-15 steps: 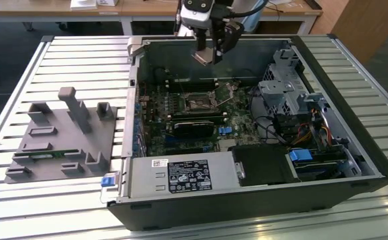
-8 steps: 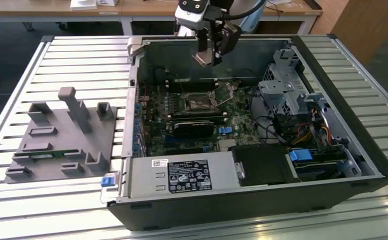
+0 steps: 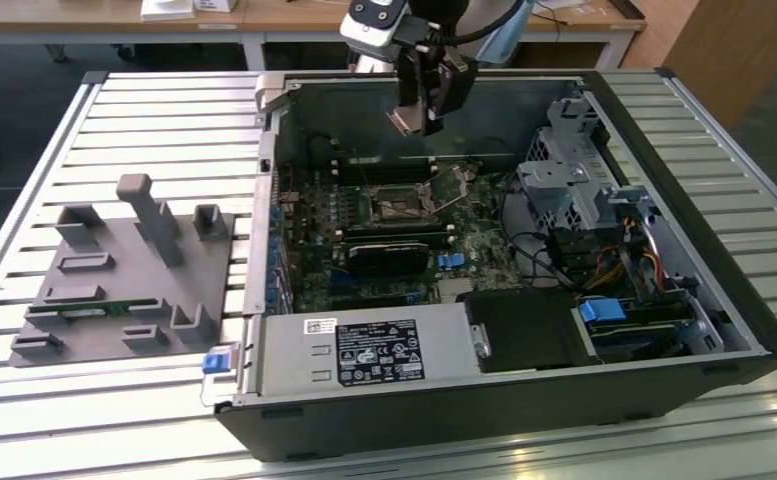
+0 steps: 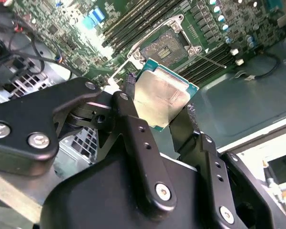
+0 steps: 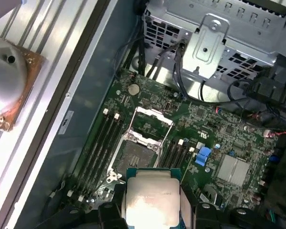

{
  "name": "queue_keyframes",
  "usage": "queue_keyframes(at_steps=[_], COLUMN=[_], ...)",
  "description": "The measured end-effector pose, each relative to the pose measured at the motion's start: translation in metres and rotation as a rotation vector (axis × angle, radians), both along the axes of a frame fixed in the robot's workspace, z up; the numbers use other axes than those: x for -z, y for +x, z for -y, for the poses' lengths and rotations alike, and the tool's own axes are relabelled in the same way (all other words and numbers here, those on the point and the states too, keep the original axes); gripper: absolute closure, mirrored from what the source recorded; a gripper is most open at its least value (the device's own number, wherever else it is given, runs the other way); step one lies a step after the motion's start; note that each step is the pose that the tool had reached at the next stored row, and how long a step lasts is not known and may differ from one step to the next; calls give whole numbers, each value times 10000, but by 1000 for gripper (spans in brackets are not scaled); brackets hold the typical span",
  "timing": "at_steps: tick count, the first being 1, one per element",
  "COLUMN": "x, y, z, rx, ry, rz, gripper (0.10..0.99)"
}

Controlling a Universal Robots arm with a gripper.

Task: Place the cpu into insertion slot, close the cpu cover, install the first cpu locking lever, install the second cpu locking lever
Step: 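Place the cpu into insertion slot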

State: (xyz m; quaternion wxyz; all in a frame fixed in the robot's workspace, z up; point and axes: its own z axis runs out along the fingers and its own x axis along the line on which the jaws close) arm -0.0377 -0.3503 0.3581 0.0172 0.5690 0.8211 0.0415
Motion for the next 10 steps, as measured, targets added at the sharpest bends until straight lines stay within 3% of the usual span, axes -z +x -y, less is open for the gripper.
queue_keyframes(at_steps=[10], x=[64], y=[0], z=[-1], rx=[1628], ry=[0], rz=[0], gripper=[549])
